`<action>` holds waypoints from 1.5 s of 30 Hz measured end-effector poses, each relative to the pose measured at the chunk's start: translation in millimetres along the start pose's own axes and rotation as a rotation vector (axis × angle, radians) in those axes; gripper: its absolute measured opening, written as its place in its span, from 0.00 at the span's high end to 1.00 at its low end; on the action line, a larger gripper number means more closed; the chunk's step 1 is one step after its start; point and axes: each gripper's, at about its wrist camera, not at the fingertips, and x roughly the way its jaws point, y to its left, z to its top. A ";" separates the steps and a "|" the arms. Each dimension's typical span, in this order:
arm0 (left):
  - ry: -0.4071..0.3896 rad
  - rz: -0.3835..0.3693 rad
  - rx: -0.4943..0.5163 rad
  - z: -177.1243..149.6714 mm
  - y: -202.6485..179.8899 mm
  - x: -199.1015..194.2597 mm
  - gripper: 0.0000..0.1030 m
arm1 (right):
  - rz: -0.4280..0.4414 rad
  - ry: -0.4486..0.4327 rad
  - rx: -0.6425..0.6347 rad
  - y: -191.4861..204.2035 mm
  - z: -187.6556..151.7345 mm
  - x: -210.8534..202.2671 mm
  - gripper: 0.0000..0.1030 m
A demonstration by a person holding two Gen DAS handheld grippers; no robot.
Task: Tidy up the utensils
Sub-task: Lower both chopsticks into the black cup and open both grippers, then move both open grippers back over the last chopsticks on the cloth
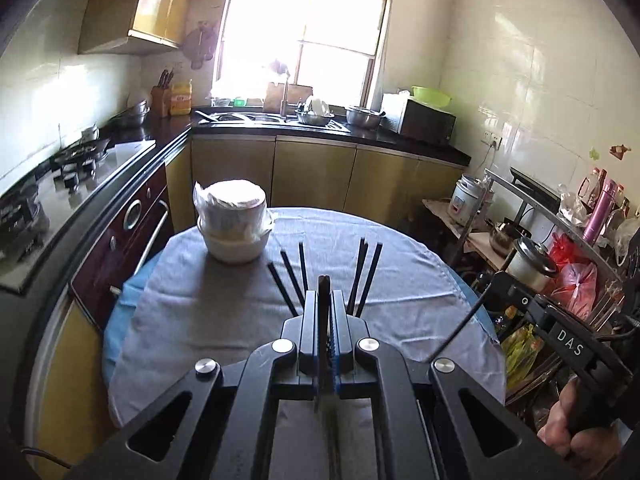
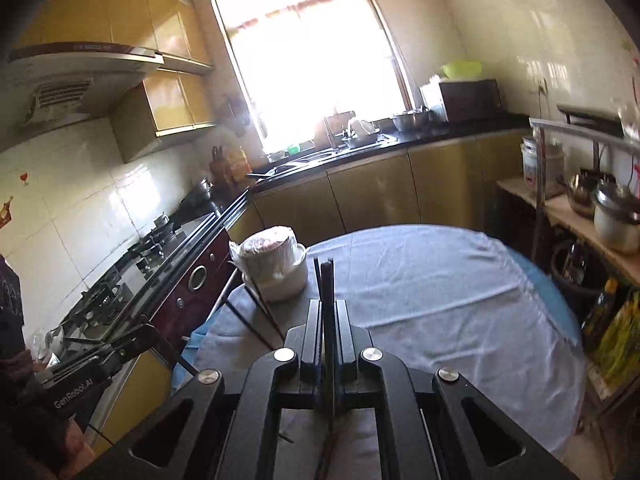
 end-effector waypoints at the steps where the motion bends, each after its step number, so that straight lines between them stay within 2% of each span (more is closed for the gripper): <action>1: -0.003 0.001 0.007 6.9 -1.3 1.1 0.95 | 0.001 0.002 -0.004 1.2 4.5 0.9 0.95; 10: -0.033 -0.013 0.015 52.5 -9.5 17.0 0.95 | -0.001 -0.004 -0.062 21.4 46.7 18.6 0.95; 15: -0.045 -0.015 0.013 61.2 -14.4 33.0 0.95 | 0.000 -0.004 -0.095 37.8 57.5 42.6 0.95; 19: -0.034 -0.009 0.007 54.5 -11.7 52.0 0.95 | -0.011 0.030 -0.122 41.8 47.9 67.7 0.95; 26: 0.055 -0.018 -0.058 28.5 8.4 89.0 0.95 | -0.021 0.142 -0.121 31.0 7.8 110.9 0.95; 32: 0.088 -0.040 -0.065 20.5 15.5 98.1 0.95 | -0.006 0.194 -0.107 23.6 -12.3 128.8 0.95; 36: 0.103 -0.038 -0.035 14.1 14.9 95.2 0.94 | 0.040 0.229 -0.044 13.4 -15.0 130.5 0.94; 37: 0.108 -0.027 -0.021 10.8 14.3 93.1 0.93 | 0.047 0.240 -0.031 12.2 -15.8 130.9 0.94; 39: 0.109 -0.003 0.005 5.4 14.2 88.5 0.83 | 0.064 0.244 -0.003 6.0 -19.2 126.8 0.93; 41: 0.101 0.034 0.027 -3.2 15.3 78.7 0.49 | 0.077 0.237 0.024 -2.3 -22.8 118.9 0.88; 42: 0.092 0.055 0.032 -6.9 16.3 73.9 0.45 | 0.085 0.234 0.040 -5.4 -24.3 114.2 0.86; 45: 0.084 0.129 0.062 -22.6 20.5 59.5 0.44 | 0.081 0.227 0.064 -17.0 -32.5 100.2 0.82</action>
